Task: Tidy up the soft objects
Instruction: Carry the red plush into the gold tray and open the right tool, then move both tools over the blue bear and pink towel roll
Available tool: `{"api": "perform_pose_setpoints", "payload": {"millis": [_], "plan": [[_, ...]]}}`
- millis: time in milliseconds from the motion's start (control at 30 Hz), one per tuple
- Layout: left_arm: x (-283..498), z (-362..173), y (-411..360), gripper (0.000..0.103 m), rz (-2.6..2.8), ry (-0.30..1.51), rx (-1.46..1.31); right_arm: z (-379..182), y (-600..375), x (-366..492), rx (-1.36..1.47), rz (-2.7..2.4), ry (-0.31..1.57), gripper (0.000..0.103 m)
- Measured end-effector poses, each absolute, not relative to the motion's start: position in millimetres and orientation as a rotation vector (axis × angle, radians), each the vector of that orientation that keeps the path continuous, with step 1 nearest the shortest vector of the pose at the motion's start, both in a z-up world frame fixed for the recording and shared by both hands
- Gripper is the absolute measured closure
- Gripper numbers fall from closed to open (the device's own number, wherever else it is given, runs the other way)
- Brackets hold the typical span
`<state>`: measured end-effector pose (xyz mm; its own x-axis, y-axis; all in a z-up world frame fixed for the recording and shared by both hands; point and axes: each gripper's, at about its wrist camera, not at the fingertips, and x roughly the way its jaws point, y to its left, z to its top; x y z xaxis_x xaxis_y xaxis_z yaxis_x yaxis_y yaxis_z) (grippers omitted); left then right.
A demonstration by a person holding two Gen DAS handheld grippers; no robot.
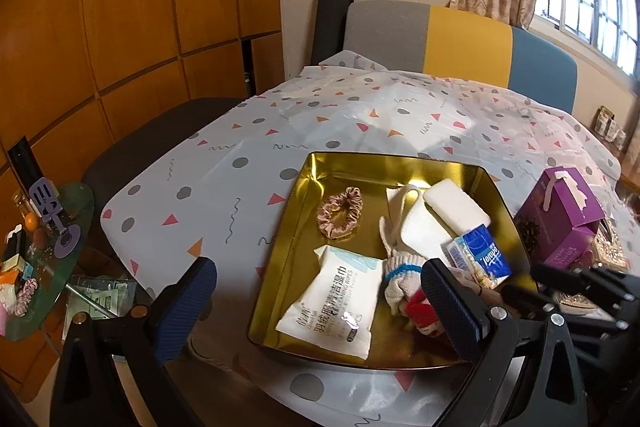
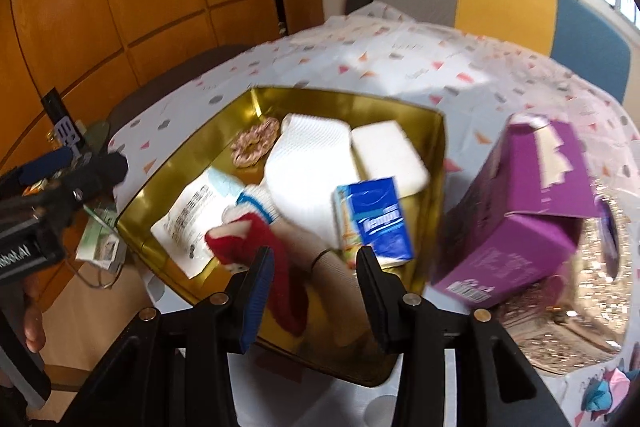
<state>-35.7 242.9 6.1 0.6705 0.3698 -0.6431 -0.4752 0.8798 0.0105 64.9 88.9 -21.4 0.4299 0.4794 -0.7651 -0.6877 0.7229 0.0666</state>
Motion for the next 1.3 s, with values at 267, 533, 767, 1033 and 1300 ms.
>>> {"api": "perform_pose_setpoints", "payload": {"millis": [267,533,767,1033,1300], "plan": [[-32,5,231,0.0,0.436,0.695,-0.142,0,63,62,-0.241,0.692,0.774,0.06],[-27,8,215,0.0,0.35,0.663,-0.13,19,24,63,-0.172,0.617,0.697,0.06],[-19,17,185,0.0,0.18,0.624,-0.112,44,-50,70,-0.053,0.47,0.637,0.06],[-11,24,137,0.0,0.012,0.648,-0.042,43,-159,78,0.067,0.232,0.677,0.06],[-6,39,65,0.0,-0.19,0.637,0.079,34,-269,68,0.22,-0.034,0.72,0.06]]}}
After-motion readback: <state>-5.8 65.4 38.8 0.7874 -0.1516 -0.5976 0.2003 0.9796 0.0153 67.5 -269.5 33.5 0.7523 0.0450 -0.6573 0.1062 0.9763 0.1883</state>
